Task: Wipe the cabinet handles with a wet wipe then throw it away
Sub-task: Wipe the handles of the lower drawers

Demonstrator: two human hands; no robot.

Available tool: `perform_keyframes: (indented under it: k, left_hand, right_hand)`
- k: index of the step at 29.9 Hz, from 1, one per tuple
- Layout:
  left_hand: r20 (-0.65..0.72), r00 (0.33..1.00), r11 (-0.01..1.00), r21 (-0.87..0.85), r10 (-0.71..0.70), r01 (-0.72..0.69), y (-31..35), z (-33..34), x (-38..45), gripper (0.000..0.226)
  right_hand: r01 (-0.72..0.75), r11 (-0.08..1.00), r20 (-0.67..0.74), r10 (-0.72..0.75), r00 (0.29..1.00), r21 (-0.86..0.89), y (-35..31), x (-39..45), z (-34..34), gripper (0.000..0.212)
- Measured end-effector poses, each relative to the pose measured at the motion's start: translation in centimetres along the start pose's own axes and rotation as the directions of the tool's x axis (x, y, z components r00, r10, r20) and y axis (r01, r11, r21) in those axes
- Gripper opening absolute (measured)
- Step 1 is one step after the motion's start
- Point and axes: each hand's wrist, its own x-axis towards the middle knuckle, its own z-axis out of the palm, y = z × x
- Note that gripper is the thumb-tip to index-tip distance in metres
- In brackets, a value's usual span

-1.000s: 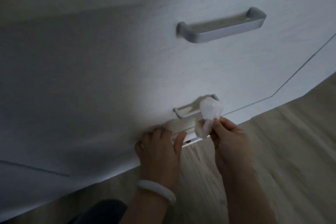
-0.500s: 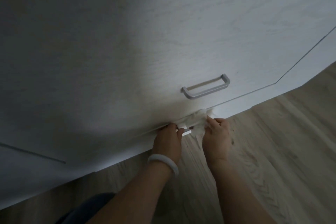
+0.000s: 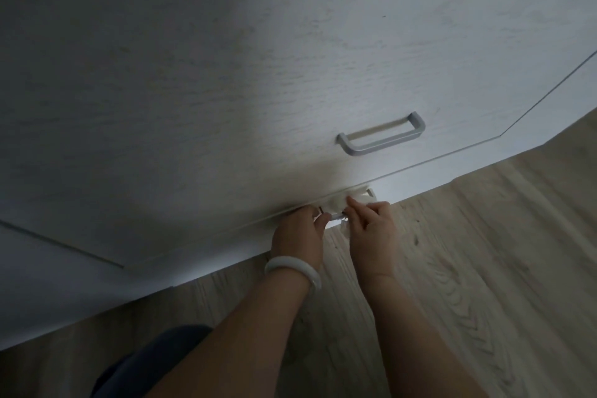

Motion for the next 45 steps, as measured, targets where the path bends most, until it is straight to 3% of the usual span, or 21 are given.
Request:
perform_keyframes:
  k: [4, 7, 10, 16, 20, 25, 30, 33, 37, 40, 45]
  left_hand:
    - [0.056, 0.995, 0.996, 0.033, -0.087, 0.085, -0.7, 0.9, 0.4, 0.041]
    - [0.082, 0.992, 0.993, -0.07, -0.093, 0.099, -0.5, 1.2, 0.7, 0.035]
    - [0.087, 0.992, 0.967, -0.23, -0.095, 0.113, -0.2, 1.1, 0.9, 0.029]
    - [0.124, 0.985, 0.941, -0.301, -0.119, 0.152, -0.7, 1.2, 1.2, 0.024]
    - [0.114, 0.984, 0.933, -0.32, -0.138, 0.168, -0.7, 1.2, 1.2, 0.026]
    - [0.181, 0.973, 0.914, -0.351, -0.145, 0.202, -0.6, 0.8, 1.5, 0.028]
    - [0.197, 0.966, 0.881, -0.41, -0.169, 0.238, -0.6, 1.0, 1.5, 0.027]
    - [0.206, 0.961, 0.862, -0.434, -0.187, 0.261, -0.7, 0.9, 1.5, 0.029]
    - [0.199, 0.965, 0.876, -0.419, -0.17, 0.241, -0.8, 0.8, 1.4, 0.03]
    - [0.169, 0.971, 0.879, -0.42, -0.17, 0.227, -0.9, 1.0, 1.4, 0.029]
    - [0.222, 0.959, 0.84, -0.473, -0.177, 0.265, -0.9, 1.0, 1.3, 0.026]
  right_hand:
    - [-0.121, 0.977, 0.073, 0.109, 0.991, 0.174, 0.2, 0.2, -0.4, 0.019]
    - [-0.274, 0.899, 0.178, 0.224, 0.958, 0.342, 0.4, 1.0, -1.1, 0.016]
    - [-0.31, 0.862, 0.172, 0.261, 0.95, 0.402, 0.5, 1.1, -1.3, 0.016]
    - [-0.318, 0.861, 0.212, 0.252, 0.944, 0.397, 0.6, 0.6, -1.3, 0.02]
    - [-0.29, 0.882, 0.144, 0.254, 0.956, 0.371, 1.6, 1.1, -2.2, 0.033]
    - [-0.257, 0.893, 0.262, 0.165, 0.951, 0.369, 0.2, -0.5, -1.1, 0.03]
    - [-0.295, 0.869, 0.164, 0.249, 0.955, 0.398, -0.1, 0.0, -0.6, 0.005]
    - [-0.315, 0.867, 0.098, 0.301, 0.949, 0.387, -0.3, -0.1, 0.3, 0.006]
    - [-0.325, 0.86, 0.14, 0.293, 0.946, 0.393, -0.1, 0.5, -0.6, 0.012]
    - [-0.318, 0.849, 0.062, 0.322, 0.945, 0.422, 0.7, 1.2, -1.4, 0.015]
    - [-0.27, 0.898, 0.247, 0.19, 0.95, 0.348, -0.6, -0.8, -0.1, 0.02]
